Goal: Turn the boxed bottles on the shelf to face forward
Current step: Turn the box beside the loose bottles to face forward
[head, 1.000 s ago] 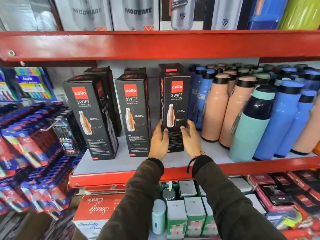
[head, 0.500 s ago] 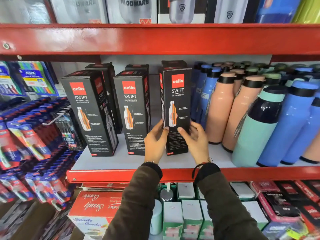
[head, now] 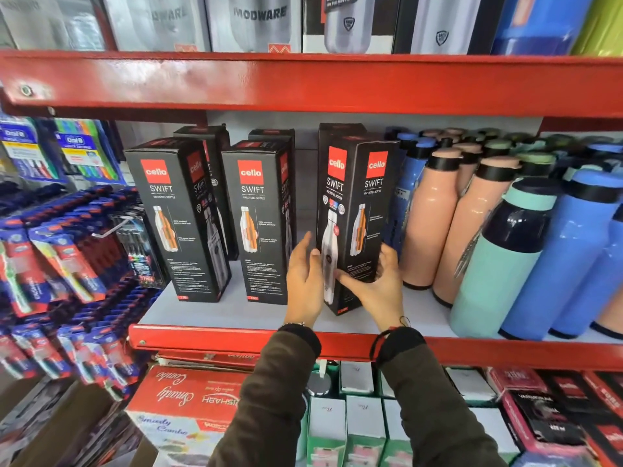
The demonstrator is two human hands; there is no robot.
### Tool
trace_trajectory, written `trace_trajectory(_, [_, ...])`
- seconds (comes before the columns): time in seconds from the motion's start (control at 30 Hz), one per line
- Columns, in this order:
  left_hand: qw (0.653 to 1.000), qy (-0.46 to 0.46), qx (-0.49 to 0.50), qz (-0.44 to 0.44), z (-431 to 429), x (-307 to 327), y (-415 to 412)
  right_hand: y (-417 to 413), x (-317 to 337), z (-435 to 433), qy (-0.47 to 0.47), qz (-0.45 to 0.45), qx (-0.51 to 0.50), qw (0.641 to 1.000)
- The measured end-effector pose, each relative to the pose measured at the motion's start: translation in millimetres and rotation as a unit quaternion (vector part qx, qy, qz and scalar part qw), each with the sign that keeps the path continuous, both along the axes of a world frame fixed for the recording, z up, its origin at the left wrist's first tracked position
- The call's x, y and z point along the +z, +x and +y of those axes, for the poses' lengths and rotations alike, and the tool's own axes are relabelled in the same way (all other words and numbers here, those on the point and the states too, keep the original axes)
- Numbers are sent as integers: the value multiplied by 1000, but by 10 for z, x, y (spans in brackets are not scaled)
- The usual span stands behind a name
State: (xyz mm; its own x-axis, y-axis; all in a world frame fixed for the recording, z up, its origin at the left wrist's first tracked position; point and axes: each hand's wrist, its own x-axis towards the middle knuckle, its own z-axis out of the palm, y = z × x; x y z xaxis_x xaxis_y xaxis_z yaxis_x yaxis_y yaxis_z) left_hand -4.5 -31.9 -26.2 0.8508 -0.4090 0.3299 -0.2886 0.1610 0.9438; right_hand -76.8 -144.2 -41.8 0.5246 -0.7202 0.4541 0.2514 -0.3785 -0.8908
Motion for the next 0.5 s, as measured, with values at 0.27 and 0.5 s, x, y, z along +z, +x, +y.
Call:
trace_trajectory(0.27, [998,-5,-44,43,-50,-73,145,-80,89,-83,-44,31,64,997])
trace_trajectory(0.5, [1000,-10,-23,17,-26,-163,172,-93,47,-163,-35,90,133,986])
